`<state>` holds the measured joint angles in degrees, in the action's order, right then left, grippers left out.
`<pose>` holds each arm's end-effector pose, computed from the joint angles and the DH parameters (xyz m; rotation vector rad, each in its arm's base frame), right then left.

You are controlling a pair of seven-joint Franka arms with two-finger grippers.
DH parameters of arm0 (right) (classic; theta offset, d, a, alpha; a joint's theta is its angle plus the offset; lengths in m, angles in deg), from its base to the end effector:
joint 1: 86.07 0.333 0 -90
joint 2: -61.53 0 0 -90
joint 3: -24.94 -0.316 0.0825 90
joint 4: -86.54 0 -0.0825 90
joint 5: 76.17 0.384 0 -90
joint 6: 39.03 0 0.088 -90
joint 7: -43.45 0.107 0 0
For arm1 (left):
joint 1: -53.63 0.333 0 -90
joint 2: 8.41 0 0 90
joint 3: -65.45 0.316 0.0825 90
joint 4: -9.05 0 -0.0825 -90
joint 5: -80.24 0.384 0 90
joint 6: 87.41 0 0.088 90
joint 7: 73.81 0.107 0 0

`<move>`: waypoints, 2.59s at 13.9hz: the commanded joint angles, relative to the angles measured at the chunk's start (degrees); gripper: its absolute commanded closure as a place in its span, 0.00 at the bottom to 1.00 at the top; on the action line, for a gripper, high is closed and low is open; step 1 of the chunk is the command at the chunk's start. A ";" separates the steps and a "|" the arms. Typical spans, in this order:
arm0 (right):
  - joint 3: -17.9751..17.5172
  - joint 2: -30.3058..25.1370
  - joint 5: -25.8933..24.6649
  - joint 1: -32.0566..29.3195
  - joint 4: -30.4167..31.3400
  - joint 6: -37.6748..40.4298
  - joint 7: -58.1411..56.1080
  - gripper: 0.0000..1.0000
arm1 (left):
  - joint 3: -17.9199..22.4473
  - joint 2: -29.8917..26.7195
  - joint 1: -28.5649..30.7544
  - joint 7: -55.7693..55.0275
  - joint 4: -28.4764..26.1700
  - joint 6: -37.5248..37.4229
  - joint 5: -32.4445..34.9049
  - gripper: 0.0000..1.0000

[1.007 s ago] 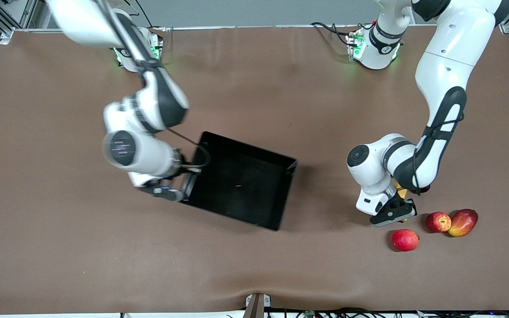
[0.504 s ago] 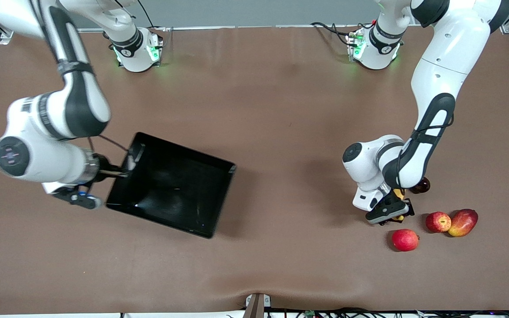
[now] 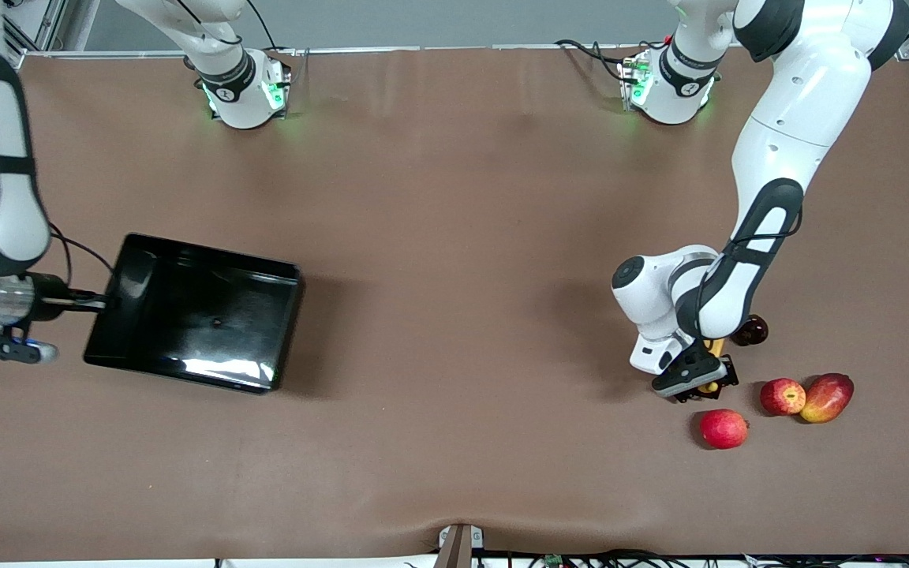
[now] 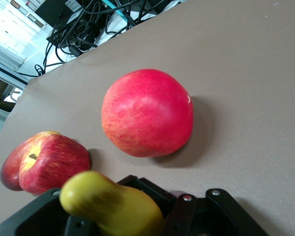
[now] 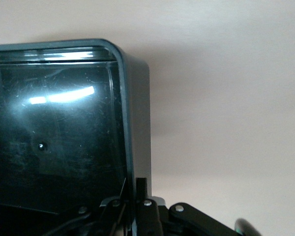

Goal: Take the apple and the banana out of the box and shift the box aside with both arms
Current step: 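Lower the banana with the left gripper while the right gripper releases the box, then open the left gripper to release the banana and lift away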

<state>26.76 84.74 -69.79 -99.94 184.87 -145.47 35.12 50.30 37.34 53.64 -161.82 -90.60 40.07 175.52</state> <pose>0.6075 -0.1600 0.3345 -2.9674 0.2577 0.3576 0.6398 -0.1287 0.1250 -2.3333 -0.0645 -0.8082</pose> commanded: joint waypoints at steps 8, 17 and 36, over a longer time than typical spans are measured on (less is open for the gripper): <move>-1.65 -1.51 0.12 -12.68 16.01 -20.30 -20.15 1.00 | -1.90 -0.31 1.13 -2.25 1.56 3.30 1.85 0.00; -4.10 -0.01 4.31 -11.19 1.72 -11.35 -53.97 0.00 | -6.47 -2.86 1.22 6.08 3.31 3.39 -10.44 0.00; -5.34 -19.33 -2.69 7.89 -14.84 21.69 -16.38 0.00 | -8.76 -20.42 5.17 57.30 8.50 -6.35 -65.46 0.00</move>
<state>21.04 69.57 -70.93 -92.88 168.25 -126.01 17.30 41.98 20.41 57.22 -109.51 -80.72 36.66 113.64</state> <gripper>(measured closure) 0.000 0.000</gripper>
